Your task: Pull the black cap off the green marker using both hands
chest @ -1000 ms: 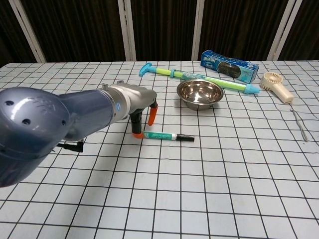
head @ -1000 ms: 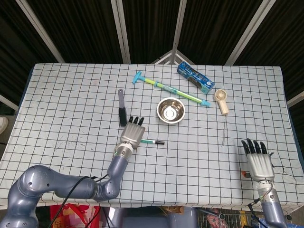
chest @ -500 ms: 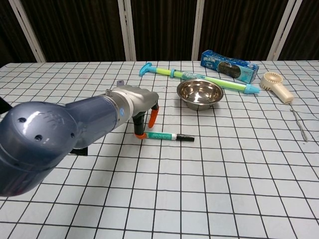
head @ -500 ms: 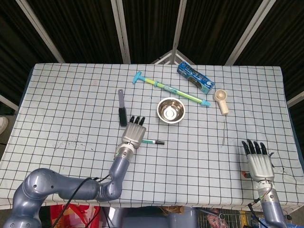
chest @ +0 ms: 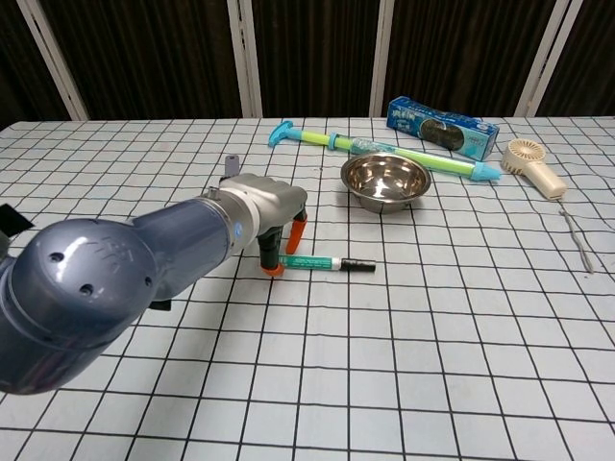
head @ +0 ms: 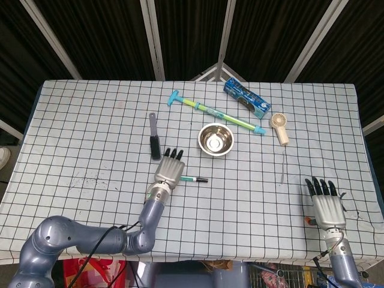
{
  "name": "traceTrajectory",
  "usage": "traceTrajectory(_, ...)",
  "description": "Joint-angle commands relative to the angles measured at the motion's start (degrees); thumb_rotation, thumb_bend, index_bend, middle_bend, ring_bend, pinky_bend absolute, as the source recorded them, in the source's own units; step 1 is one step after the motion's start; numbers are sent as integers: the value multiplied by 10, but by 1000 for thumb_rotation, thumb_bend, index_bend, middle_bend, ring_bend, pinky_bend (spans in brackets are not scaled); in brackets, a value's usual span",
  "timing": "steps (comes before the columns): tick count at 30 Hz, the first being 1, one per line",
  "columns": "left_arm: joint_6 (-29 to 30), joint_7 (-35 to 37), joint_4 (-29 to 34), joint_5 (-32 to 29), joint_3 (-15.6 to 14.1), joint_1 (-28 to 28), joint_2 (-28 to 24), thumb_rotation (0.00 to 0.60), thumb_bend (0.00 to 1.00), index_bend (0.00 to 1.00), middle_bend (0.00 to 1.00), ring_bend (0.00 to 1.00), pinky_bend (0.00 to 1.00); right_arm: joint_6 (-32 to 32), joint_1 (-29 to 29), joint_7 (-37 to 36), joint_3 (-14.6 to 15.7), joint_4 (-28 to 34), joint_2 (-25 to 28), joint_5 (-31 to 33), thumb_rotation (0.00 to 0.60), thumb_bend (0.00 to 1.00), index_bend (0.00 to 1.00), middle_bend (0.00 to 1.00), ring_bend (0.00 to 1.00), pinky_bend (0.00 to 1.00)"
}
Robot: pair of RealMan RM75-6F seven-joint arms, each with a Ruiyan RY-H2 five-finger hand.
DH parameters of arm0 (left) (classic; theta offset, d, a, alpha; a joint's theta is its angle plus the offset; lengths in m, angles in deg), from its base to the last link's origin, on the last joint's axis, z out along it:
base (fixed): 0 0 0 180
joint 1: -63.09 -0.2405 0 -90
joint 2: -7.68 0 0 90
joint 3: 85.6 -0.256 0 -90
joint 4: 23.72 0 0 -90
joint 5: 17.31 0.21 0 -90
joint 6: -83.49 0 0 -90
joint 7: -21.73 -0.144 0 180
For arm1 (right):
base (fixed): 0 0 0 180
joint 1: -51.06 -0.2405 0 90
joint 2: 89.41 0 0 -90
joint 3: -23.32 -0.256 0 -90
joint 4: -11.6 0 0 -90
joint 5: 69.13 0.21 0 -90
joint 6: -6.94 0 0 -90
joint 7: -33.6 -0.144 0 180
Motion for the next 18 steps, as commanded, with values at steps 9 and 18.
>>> traceTrajectory(9,1,-1,-14,22,8,-7,13,600,441,540,58,0,0,-2,-1,-4,-1,-8,-4,-2,600,69,55,31,27,1)
traceTrajectory(18,-1,-13,-26,24,11,-12,22,600,441,541,56,0,0,-4,-1,-6,0,-14,-8,-2,600,69,56,31,27,1)
